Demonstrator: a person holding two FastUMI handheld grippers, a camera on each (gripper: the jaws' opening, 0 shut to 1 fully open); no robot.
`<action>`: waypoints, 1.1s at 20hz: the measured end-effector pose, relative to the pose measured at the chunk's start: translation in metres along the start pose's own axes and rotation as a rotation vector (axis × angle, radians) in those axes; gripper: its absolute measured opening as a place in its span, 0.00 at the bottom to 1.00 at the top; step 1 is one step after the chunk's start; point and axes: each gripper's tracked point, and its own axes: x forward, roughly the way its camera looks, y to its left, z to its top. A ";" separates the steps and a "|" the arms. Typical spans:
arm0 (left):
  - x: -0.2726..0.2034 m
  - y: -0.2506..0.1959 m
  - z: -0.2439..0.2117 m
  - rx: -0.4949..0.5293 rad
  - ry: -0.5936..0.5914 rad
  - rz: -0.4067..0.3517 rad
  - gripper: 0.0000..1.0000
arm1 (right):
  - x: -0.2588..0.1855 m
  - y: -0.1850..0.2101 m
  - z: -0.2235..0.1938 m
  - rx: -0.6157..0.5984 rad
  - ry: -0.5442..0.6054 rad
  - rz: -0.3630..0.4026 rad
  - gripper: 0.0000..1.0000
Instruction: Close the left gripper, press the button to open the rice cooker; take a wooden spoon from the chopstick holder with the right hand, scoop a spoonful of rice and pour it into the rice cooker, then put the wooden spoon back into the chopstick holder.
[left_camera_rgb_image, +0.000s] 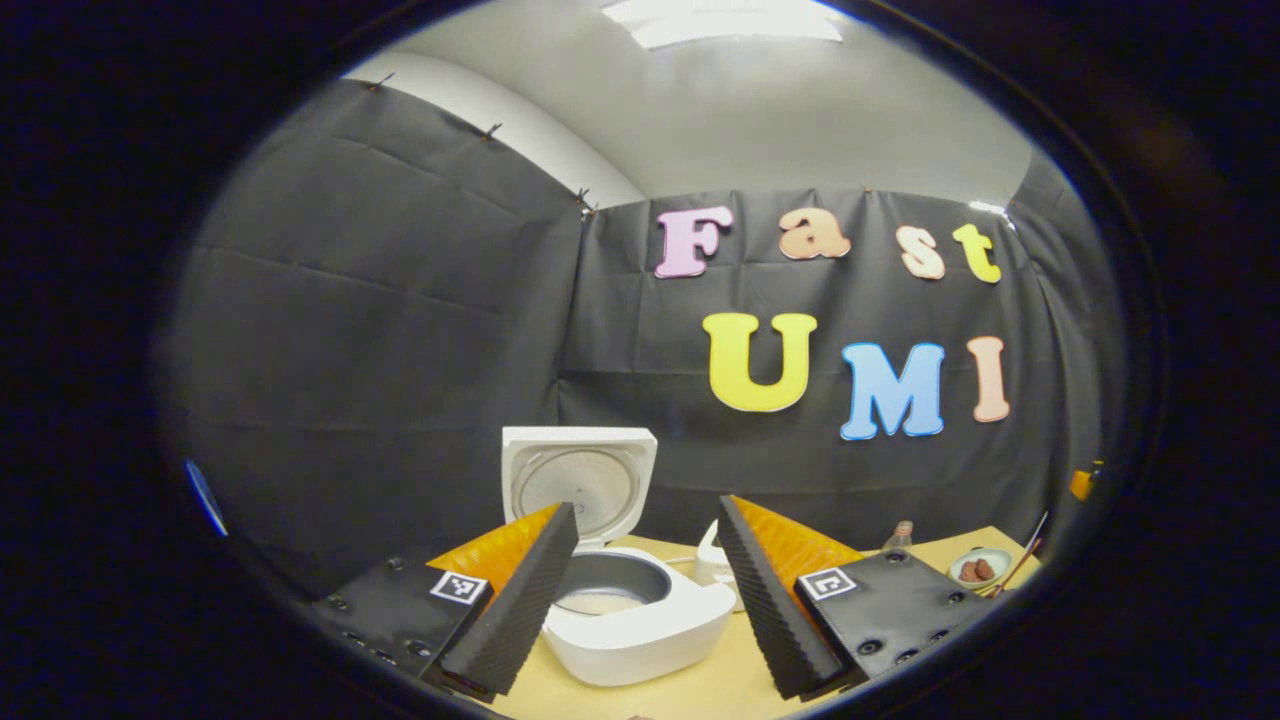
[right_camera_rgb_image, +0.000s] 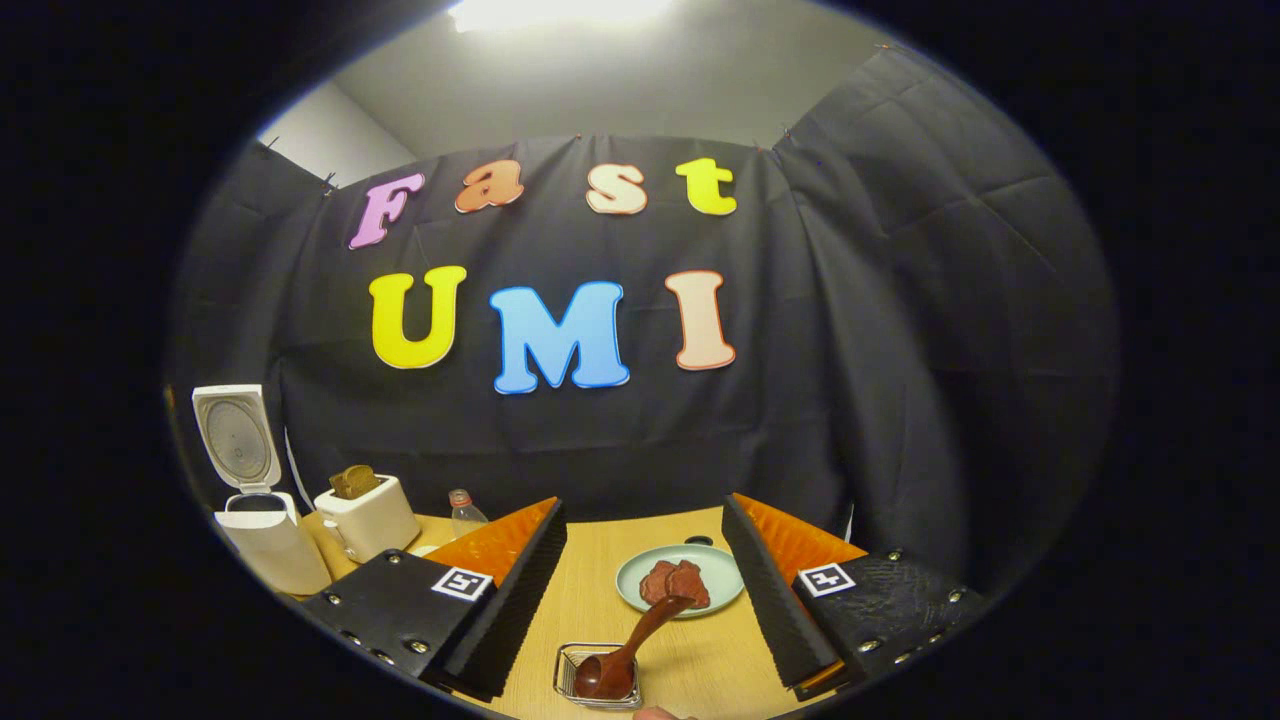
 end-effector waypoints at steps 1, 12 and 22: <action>-0.011 -0.005 0.008 0.013 -0.016 0.000 0.97 | 0.009 -0.005 -0.015 0.007 0.040 0.001 0.96; -0.078 -0.027 0.012 0.087 0.000 0.041 0.98 | 0.041 0.024 -0.182 0.234 0.607 0.184 0.84; -0.042 -0.006 0.010 0.050 -0.039 -0.055 0.97 | 0.023 0.028 -0.110 0.159 0.464 0.063 0.20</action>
